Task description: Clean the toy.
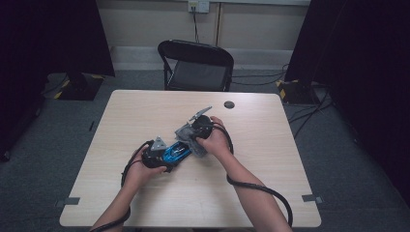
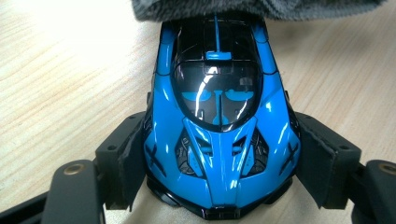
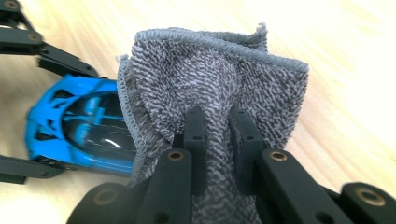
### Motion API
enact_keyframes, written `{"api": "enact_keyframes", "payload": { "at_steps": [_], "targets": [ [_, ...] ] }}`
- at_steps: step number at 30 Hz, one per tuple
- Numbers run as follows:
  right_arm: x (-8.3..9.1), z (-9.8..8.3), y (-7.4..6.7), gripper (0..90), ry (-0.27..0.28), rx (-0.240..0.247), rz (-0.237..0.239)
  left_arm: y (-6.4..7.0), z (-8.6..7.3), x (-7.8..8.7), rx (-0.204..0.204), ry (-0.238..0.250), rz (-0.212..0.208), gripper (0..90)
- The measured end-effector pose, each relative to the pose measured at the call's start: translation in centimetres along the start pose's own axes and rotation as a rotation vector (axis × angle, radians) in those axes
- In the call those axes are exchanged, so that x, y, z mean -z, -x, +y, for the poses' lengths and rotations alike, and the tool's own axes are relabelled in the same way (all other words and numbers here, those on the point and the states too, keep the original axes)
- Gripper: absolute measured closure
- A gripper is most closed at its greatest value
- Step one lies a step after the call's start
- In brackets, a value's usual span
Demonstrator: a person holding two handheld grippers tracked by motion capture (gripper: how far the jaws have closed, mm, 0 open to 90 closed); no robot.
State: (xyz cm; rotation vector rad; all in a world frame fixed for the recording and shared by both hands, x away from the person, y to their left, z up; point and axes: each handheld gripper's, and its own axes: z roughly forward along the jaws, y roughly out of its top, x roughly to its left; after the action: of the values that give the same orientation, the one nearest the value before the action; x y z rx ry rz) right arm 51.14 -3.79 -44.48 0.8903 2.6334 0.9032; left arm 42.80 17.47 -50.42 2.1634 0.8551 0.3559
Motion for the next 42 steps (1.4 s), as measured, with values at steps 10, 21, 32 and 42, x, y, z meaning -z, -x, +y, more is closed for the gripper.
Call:
{"api": "enact_keyframes", "payload": {
  "at_steps": [10, 21, 32, 42],
  "targets": [
    [0.1, -0.4, 1.0, 80.0, -0.002, -0.026, -0.008, 0.0, 0.0, 0.0, 0.000, 0.000, -0.001, 25.6],
    [0.4, -0.8, 2.0, 80.0, -0.004, -0.057, -0.033, 0.0, 0.0, 0.0, 0.000, 0.000, 0.000, 25.6],
    [1.1, -2.0, 3.6, 80.1, -0.019, -0.094, -0.081, 0.0, 0.0, 0.0, -0.002, 0.000, 0.000, 25.6],
    [2.9, -3.9, 5.2, 80.1, -0.002, -0.135, -0.100, 0.0, 0.0, 0.0, 0.002, -0.004, 0.001, 24.9]
  ]
}}
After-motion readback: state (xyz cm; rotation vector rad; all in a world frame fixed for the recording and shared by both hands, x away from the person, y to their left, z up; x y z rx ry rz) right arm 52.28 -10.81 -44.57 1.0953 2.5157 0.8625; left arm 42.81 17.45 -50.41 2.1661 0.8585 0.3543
